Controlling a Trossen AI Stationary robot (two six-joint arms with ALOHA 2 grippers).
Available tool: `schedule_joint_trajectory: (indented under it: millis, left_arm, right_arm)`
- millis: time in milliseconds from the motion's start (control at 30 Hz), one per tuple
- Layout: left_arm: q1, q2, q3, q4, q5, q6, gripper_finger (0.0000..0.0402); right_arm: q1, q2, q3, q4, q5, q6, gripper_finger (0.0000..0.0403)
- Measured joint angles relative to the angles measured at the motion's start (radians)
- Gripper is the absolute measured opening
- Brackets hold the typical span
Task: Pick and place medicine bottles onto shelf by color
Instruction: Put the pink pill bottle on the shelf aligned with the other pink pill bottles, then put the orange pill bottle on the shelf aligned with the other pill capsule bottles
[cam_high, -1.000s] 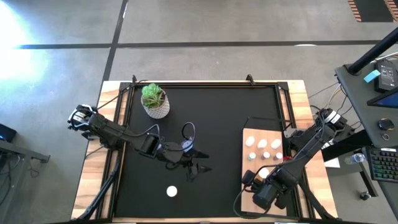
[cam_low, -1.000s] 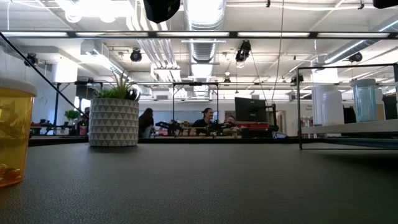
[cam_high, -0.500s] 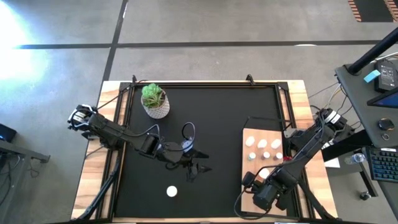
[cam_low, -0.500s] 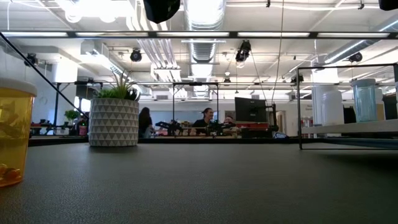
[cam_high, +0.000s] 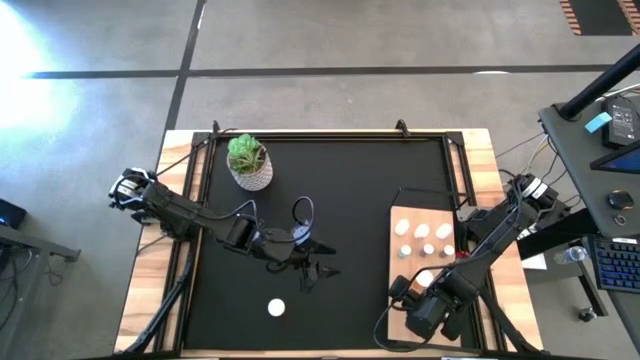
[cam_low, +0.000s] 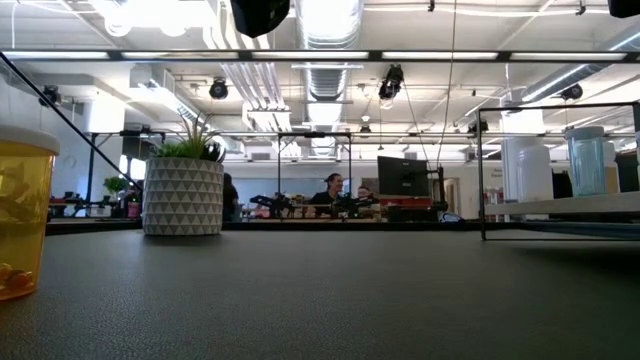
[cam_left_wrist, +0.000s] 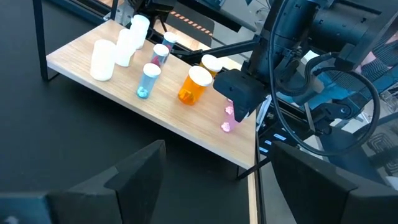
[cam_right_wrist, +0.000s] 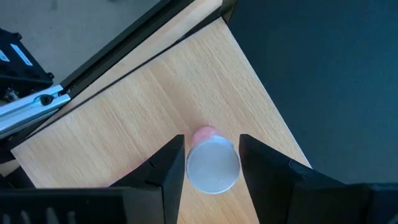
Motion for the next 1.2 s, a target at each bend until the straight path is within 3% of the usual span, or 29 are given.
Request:
schedule_joint_trajectory:
  millis: [367,667,800,900,1067,1200]
  left_arm:
    - [0.0,0.0,-0.003,0.0,0.0,0.0,0.0274]
    - [0.0,0.0,-0.004,0.0,0.0,-0.001,0.0274]
    - [-0.019,0.0,-0.003,-0.009,0.013,-0.002,0.0274]
    - [-0.068,-0.006,0.0,-0.103,0.084,-0.017,0.0274]
    - [-0.188,-0.016,0.015,-0.298,0.093,-0.251,0.0274]
    - [-0.261,-0.011,0.013,-0.455,0.057,-0.551,0.0274]
  right_arm:
    - [0.0,-0.007,0.004,-0.001,0.001,0.008,0.0146]
    - [0.0,-0.05,0.124,-0.125,0.006,0.007,0.0146]
    - [0.0,-0.068,0.197,-0.197,0.082,0.084,0.0146]
    - [0.0,-0.078,0.246,-0.209,0.163,0.177,0.0146]
    - [0.0,-0.082,0.315,-0.227,0.33,0.363,0.0146]
    - [0.0,-0.082,0.35,-0.258,0.413,0.447,0.0146]
